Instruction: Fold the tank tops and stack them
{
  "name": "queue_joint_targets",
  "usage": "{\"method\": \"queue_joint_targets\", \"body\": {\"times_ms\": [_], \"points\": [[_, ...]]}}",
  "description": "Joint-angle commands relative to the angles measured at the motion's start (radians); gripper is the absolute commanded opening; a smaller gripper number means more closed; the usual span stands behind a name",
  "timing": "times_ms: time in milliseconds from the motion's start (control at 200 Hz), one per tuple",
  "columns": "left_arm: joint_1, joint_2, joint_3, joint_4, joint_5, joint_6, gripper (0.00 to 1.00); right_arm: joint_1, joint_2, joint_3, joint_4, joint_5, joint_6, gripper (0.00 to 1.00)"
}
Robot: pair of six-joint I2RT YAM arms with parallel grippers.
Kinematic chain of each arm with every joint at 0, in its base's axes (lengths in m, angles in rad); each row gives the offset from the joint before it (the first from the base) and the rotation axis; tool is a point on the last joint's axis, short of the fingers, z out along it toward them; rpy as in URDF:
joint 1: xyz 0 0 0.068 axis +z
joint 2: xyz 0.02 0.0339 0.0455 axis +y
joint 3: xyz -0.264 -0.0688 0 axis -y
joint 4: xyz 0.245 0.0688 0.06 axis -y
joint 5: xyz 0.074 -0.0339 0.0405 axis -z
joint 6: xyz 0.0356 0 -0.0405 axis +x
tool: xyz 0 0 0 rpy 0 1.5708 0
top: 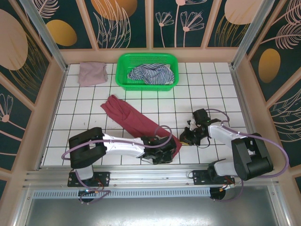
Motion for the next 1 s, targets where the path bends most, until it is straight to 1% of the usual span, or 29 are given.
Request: {"method": "queue_joint_targets", "body": {"times_ms": [0, 120, 355, 596, 706, 806, 996], "points": [[0.003, 0.016, 0.018, -0.023, 0.021, 0.007, 0.0, -0.014, -0.007, -0.003, -0.012, -0.016, -0.015, 0.08], [0.002, -0.001, 0.028, -0.043, 0.033, 0.022, 0.0, -0.029, -0.018, 0.018, -0.045, -0.001, -0.029, 0.06], [-0.018, 0.002, 0.08, -0.043, 0.1, 0.05, 0.0, -0.049, -0.033, 0.047, -0.106, 0.014, -0.059, 0.03], [-0.016, -0.009, 0.12, -0.088, 0.109, 0.067, 0.0, -0.076, -0.056, 0.102, -0.181, 0.015, -0.092, 0.01], [0.006, -0.026, 0.11, -0.114, 0.1, 0.079, 0.0, -0.073, -0.061, 0.12, -0.187, -0.004, -0.095, 0.0], [0.039, -0.056, 0.14, -0.18, 0.073, 0.11, 0.0, -0.068, -0.061, 0.169, -0.19, -0.035, -0.086, 0.0], [0.091, -0.149, 0.088, -0.195, 0.066, 0.091, 0.0, -0.002, -0.031, 0.248, -0.15, -0.082, -0.023, 0.0]]}}
